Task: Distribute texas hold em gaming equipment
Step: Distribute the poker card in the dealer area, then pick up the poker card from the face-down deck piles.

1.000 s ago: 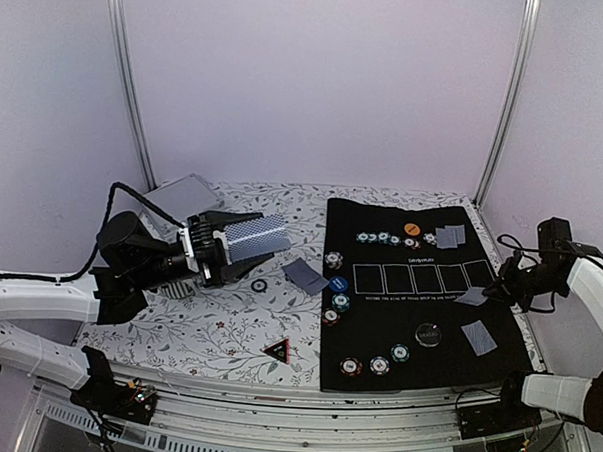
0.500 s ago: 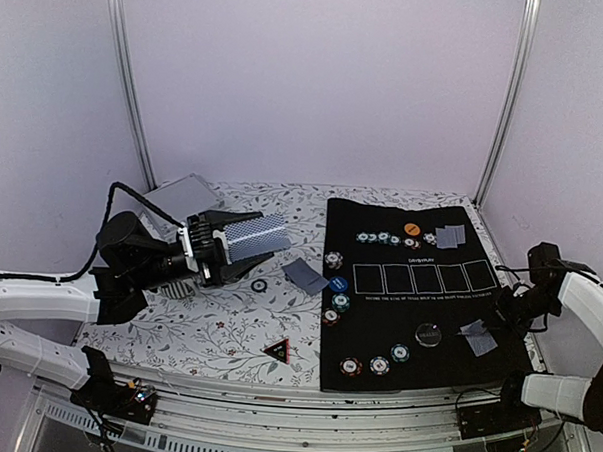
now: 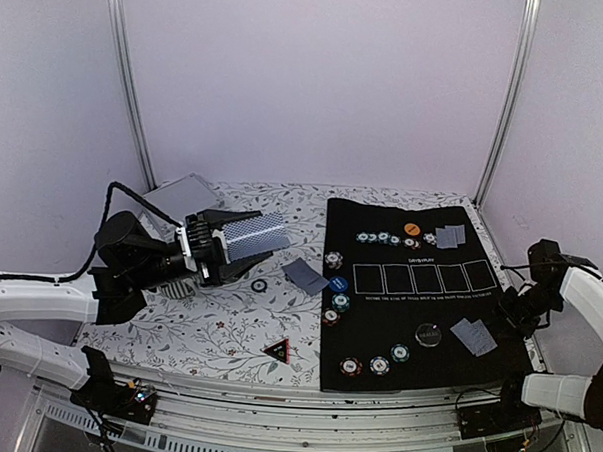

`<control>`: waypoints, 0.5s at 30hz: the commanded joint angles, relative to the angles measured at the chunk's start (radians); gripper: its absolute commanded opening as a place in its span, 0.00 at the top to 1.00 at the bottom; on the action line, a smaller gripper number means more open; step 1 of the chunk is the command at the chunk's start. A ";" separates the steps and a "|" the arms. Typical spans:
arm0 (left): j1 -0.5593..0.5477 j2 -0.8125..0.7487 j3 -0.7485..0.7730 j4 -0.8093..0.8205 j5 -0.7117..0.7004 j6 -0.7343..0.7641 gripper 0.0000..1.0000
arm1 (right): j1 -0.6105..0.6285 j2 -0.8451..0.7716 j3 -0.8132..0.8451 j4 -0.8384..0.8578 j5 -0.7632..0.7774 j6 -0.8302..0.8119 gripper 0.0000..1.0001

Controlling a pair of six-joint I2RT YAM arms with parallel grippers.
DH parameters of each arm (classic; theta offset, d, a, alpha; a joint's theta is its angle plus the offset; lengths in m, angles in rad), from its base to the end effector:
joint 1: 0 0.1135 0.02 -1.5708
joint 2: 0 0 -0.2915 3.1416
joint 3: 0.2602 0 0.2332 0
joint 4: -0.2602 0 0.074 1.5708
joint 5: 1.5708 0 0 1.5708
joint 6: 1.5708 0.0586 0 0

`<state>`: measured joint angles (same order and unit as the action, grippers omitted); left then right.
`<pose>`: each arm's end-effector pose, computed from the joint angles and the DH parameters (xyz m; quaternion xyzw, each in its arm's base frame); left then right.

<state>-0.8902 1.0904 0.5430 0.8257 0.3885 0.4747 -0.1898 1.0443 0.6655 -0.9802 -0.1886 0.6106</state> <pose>0.1289 -0.1945 0.3412 0.4923 0.3613 -0.2753 0.7425 0.1324 -0.0143 0.2093 0.3765 0.9156 0.1135 0.0834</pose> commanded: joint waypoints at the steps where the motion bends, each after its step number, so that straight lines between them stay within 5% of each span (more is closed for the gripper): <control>1: -0.014 -0.014 0.005 0.023 0.009 -0.002 0.43 | 0.004 -0.050 0.087 -0.065 0.128 0.033 0.49; 6: -0.015 -0.010 0.005 0.023 0.014 -0.004 0.43 | 0.003 -0.131 0.231 -0.025 0.185 0.047 0.31; 12: -0.015 -0.011 0.005 0.022 0.019 -0.002 0.43 | 0.023 -0.139 0.317 0.368 -0.237 -0.022 0.27; 15: -0.016 -0.009 0.004 0.020 0.021 0.003 0.43 | 0.177 -0.107 0.326 0.525 -0.287 0.028 0.26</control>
<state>-0.8902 1.0904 0.5430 0.8257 0.4000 0.4747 -0.1543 0.9031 0.9730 -0.7250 -0.2848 0.6102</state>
